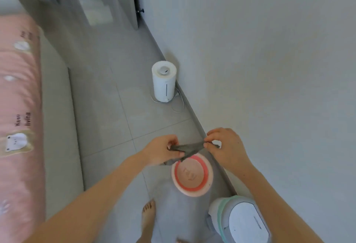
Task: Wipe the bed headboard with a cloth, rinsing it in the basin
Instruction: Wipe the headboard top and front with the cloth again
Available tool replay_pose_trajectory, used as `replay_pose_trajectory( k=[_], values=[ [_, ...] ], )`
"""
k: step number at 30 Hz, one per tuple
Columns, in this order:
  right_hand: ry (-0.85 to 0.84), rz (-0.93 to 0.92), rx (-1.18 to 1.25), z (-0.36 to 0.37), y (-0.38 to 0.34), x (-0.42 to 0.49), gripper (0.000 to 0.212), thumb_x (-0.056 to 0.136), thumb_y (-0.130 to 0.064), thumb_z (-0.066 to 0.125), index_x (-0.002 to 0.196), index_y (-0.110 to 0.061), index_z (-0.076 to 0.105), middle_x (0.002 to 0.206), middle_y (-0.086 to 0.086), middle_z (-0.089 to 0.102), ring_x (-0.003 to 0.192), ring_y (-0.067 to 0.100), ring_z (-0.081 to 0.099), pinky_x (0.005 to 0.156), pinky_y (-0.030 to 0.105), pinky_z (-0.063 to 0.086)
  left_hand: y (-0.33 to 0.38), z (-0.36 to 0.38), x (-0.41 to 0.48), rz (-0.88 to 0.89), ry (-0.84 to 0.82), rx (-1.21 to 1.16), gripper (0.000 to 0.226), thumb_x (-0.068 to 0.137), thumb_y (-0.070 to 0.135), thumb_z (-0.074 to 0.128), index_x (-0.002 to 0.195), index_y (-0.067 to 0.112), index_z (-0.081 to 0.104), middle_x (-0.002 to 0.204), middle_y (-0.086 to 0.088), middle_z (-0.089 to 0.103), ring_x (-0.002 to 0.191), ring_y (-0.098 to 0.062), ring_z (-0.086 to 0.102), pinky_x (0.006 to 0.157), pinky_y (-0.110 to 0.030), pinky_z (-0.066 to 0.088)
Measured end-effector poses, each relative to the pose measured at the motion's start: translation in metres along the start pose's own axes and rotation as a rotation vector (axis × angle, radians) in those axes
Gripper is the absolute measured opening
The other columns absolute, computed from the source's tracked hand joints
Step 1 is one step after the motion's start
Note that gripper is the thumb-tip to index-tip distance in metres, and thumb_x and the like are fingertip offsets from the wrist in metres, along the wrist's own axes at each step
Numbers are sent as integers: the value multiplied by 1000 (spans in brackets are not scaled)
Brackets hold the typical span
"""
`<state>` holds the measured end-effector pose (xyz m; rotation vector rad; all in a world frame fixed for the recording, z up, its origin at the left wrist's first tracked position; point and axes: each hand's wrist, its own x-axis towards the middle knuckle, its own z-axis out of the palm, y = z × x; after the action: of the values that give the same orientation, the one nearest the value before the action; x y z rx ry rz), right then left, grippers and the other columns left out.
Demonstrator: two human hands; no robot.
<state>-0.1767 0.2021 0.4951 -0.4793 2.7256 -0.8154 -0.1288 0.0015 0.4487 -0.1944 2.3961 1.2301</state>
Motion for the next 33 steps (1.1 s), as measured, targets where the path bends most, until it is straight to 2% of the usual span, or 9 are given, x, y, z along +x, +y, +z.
replay_pose_trajectory(
  k=[4, 7, 11, 14, 16, 18, 21, 27, 33],
  values=[
    [-49, -89, 383, -18, -77, -7, 14, 86, -4, 61, 83, -18, 60, 74, -7, 59, 75, 13, 54, 70, 15, 41, 12, -25, -74, -102, 235, -6, 34, 82, 41, 66, 78, 8, 58, 66, 3, 48, 63, -13, 45, 58, -25, 31],
    [-23, -319, 336, -13, -141, -20, 13, 89, -7, 54, 87, -19, 58, 73, -15, 55, 73, 8, 52, 70, 22, 37, 6, -48, -149, -178, 469, -167, 28, 78, 33, 72, 62, 20, 54, 55, 12, 46, 56, -3, 42, 56, -20, 31],
    [-54, -599, 298, 6, -236, -57, 13, 90, -6, 53, 94, -12, 64, 80, -7, 60, 76, 12, 53, 66, 20, 34, -15, -72, -269, -254, 746, -324, 20, 73, 34, 74, 68, 21, 59, 72, 6, 57, 71, -5, 53, 67, -18, 37],
    [-165, -739, 277, 36, -310, -103, 15, 90, -7, 52, 95, -14, 64, 82, -4, 63, 78, 16, 57, 69, 25, 38, -34, -84, -361, -308, 957, -479, 22, 85, 19, 65, 66, 20, 54, 67, 6, 56, 59, 4, 53, 56, -7, 37],
    [-208, -838, 289, 60, -358, -142, 14, 89, -8, 52, 95, -14, 64, 84, -2, 65, 82, 20, 60, 72, 27, 44, -53, -90, -421, -369, 1100, -578, 16, 90, 15, 58, 74, 15, 54, 75, -2, 59, 70, -10, 57, 62, -15, 45],
    [-244, -955, 268, 85, -407, -189, 13, 91, -10, 51, 96, -14, 63, 84, -4, 64, 79, 19, 58, 64, 19, 40, -74, -94, -484, -426, 1230, -716, 11, 93, 17, 53, 85, 10, 56, 84, -10, 60, 73, -22, 60, 66, -28, 55],
    [-278, -1119, 246, 128, -478, -269, 15, 92, -13, 51, 99, -14, 64, 89, 0, 69, 82, 22, 60, 70, 29, 44, -108, -90, -583, -487, 1421, -877, 13, 94, 18, 49, 90, 7, 55, 86, -15, 61, 68, -26, 64, 68, -38, 60],
    [-251, -1326, 195, 240, -613, -442, 16, 86, -12, 52, 94, -16, 66, 98, 1, 65, 91, 25, 59, 67, 29, 39, -188, -83, -799, -525, 1724, -969, 12, 93, 11, 46, 85, 8, 55, 80, -14, 60, 61, -26, 62, 55, -30, 59],
    [-366, -1354, 155, 337, -721, -585, 16, 89, -16, 52, 97, -19, 67, 105, 2, 62, 94, 26, 58, 69, 28, 39, -261, -76, -976, -655, 1953, -846, 9, 90, 11, 49, 88, 13, 57, 69, -11, 62, 53, -24, 60, 55, -30, 58]
  ],
)
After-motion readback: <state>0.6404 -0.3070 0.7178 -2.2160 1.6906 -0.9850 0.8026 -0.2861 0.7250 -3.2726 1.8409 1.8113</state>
